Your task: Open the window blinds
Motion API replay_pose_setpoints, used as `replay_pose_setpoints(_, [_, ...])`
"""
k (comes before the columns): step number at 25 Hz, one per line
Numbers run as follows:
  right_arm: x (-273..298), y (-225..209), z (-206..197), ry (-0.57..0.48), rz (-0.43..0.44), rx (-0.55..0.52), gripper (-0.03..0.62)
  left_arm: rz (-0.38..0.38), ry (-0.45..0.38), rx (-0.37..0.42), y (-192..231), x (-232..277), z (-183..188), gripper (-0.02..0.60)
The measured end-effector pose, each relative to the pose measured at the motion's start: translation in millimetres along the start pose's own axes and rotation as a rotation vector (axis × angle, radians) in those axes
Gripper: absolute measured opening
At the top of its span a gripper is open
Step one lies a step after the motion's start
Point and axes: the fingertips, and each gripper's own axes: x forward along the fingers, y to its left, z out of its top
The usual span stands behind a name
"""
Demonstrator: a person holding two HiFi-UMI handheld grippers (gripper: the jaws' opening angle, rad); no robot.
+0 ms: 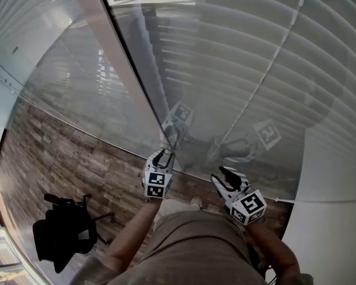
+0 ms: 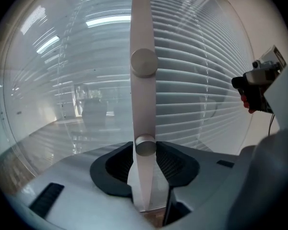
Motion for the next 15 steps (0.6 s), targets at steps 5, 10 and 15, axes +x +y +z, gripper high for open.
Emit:
replay_pose_setpoints(5, [-3,-6,-3,-0.002,0.001,0.005,0.137,0.020,0.007,-0.008,-1,4,-2,0.156])
replay_pose_setpoints(10, [-7,-10,-2,-0.006,0.015,0.001,0.137,0.032,0.015,-0.033,-3,6,-2,0.152])
replay_pose_setpoints(15, [-6,-13,-2,-0.009,0.022,-0.001,0.137,0.019,0.011,-0.091,-4,6,0,0.150])
